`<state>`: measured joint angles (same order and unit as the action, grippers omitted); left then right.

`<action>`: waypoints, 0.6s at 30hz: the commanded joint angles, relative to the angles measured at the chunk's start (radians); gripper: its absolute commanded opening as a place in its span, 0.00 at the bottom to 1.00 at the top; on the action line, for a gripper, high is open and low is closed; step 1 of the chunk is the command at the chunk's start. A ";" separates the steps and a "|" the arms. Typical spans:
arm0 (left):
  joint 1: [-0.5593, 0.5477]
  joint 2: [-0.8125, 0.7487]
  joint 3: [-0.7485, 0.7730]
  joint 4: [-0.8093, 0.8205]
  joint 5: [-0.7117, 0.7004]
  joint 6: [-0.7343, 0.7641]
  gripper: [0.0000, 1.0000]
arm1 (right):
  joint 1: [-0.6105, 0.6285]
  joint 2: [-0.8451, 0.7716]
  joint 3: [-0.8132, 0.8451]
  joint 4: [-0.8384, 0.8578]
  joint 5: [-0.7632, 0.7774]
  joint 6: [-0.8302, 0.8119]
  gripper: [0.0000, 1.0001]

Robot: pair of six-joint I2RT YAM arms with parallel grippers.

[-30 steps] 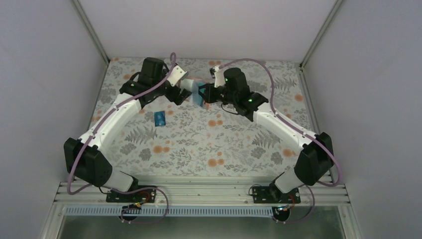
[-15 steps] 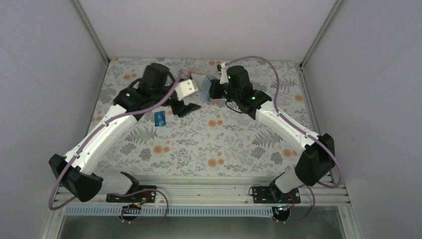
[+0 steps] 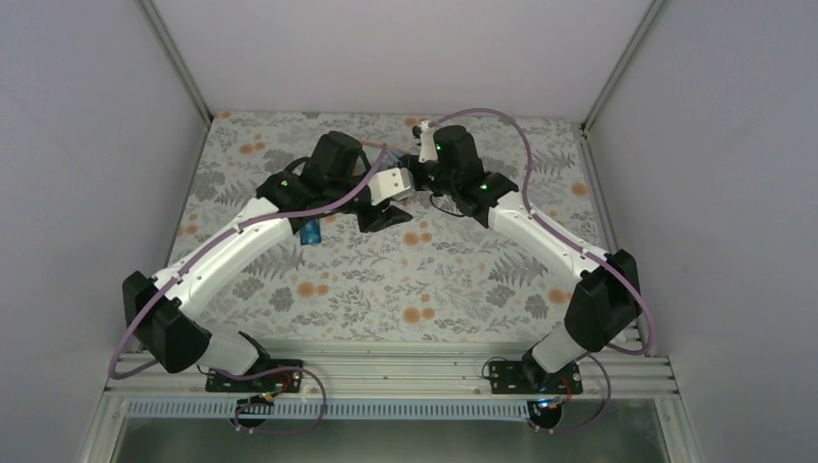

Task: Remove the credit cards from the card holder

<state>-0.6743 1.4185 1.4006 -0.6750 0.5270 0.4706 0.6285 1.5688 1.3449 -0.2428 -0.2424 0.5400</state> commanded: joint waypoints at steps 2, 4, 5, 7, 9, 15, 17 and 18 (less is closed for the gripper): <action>0.008 0.038 -0.015 0.062 -0.075 -0.028 0.46 | -0.006 -0.059 -0.001 0.069 -0.082 0.024 0.04; 0.014 0.060 0.003 0.042 -0.096 -0.039 0.46 | -0.006 -0.067 -0.002 0.069 -0.085 0.025 0.04; 0.022 0.064 0.008 0.043 -0.108 -0.046 0.46 | -0.006 -0.072 -0.005 0.069 -0.082 0.026 0.04; 0.051 0.059 0.005 0.062 -0.141 -0.059 0.46 | -0.006 -0.084 -0.007 0.067 -0.077 0.023 0.04; 0.074 0.051 -0.001 0.077 -0.172 -0.060 0.47 | -0.005 -0.091 -0.010 0.062 -0.069 0.018 0.04; 0.139 0.030 0.002 0.072 -0.149 -0.057 0.47 | -0.005 -0.092 -0.022 0.053 -0.064 0.010 0.04; 0.158 0.024 -0.005 0.083 -0.151 -0.054 0.49 | -0.005 -0.088 -0.020 0.053 -0.075 0.009 0.04; 0.167 0.023 -0.009 0.095 -0.160 -0.054 0.50 | -0.006 -0.087 -0.020 0.058 -0.086 0.010 0.04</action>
<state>-0.5316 1.4666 1.3926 -0.6182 0.3946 0.4255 0.6182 1.5143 1.3296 -0.2066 -0.2909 0.5499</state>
